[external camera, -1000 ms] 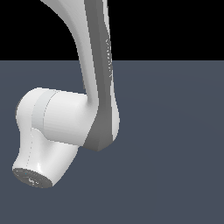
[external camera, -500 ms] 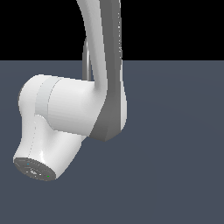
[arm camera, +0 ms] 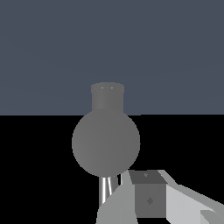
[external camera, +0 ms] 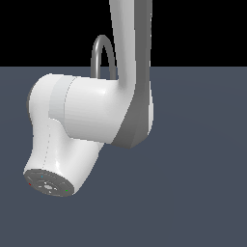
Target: Turn on the faucet by rotating a designated handle.
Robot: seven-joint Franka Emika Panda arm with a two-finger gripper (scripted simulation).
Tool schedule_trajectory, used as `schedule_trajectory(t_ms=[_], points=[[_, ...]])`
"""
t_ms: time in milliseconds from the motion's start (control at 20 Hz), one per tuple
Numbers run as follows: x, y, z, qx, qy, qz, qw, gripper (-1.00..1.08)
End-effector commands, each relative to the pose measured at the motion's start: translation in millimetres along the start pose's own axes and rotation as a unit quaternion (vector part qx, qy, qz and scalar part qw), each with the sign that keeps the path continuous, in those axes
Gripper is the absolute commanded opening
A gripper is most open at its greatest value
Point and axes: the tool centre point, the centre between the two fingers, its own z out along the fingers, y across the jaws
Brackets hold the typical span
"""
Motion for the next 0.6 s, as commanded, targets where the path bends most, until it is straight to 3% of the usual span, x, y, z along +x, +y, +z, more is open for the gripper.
schedule_trajectory(t_ms=[0,150,200,550], points=[[-21,-21,1,0.014,-0.016,0.001,0.9998,-1.0],[-27,-28,1,0.013,-0.018,0.001,0.9997,-1.0],[-13,-6,-4,-0.006,-0.006,0.001,1.0,-1.0],[-9,-45,-1,0.006,-0.014,0.001,0.9999,-1.0]])
